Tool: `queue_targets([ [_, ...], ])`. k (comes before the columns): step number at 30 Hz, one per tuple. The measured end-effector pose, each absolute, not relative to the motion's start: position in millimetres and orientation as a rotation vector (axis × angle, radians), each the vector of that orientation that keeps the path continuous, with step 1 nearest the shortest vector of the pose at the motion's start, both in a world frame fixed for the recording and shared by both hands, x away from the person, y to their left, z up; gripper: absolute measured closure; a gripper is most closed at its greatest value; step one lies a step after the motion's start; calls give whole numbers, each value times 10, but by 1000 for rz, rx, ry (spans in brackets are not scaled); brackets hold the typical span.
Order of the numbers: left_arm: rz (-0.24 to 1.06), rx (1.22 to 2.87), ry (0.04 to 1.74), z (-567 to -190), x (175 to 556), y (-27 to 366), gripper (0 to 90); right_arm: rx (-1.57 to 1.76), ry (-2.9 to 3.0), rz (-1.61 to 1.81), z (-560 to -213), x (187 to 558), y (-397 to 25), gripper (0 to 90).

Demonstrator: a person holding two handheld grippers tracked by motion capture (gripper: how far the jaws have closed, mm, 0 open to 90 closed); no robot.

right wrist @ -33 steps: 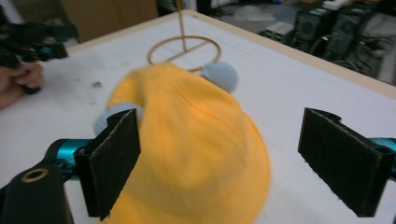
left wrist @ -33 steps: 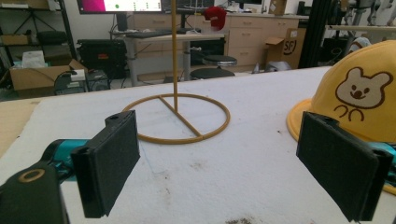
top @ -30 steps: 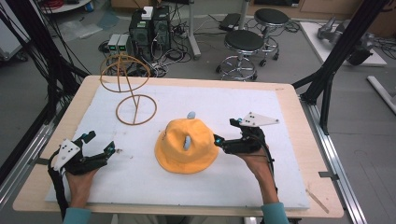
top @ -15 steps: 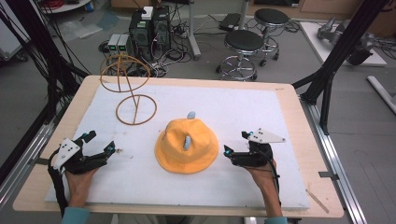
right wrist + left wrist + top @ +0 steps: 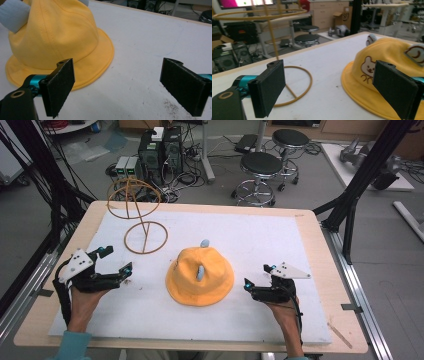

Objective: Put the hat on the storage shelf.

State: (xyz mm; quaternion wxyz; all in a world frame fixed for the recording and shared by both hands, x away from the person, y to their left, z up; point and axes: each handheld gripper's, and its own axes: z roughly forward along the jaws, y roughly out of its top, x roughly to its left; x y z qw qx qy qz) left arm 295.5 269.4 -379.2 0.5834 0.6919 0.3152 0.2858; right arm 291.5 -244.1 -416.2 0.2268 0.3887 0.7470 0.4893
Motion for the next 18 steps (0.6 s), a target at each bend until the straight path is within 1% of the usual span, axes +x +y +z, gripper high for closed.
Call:
queue_targets([
  [1,667,1615,736,-3792,2955,2694,113,1076,2053,1352,-4161,2909,-2441,114],
  [2,630,1642,714,-3737,2994,2618,112,1078,2048,1350,-4162,2908,-2443,114],
  [3,630,1642,714,-3737,2994,2618,112,1077,2049,1344,-4165,2908,-2445,114],
  [4,598,1664,694,-3700,3030,2544,111,1082,2048,1346,-4166,2902,-2445,114],
  [8,542,1712,646,-3641,3113,2375,112,1062,2015,1355,-4175,2885,-2458,115],
  [12,492,1750,611,-3635,3198,2218,112,1093,1991,1358,-4266,2841,-2515,115],
  [16,436,1777,591,-3655,3302,2073,112,1065,1948,1377,-4234,2807,-2514,115],
  [18,430,1803,583,-3662,3360,2000,112,1056,1930,1392,-4227,2795,-2523,115],
])
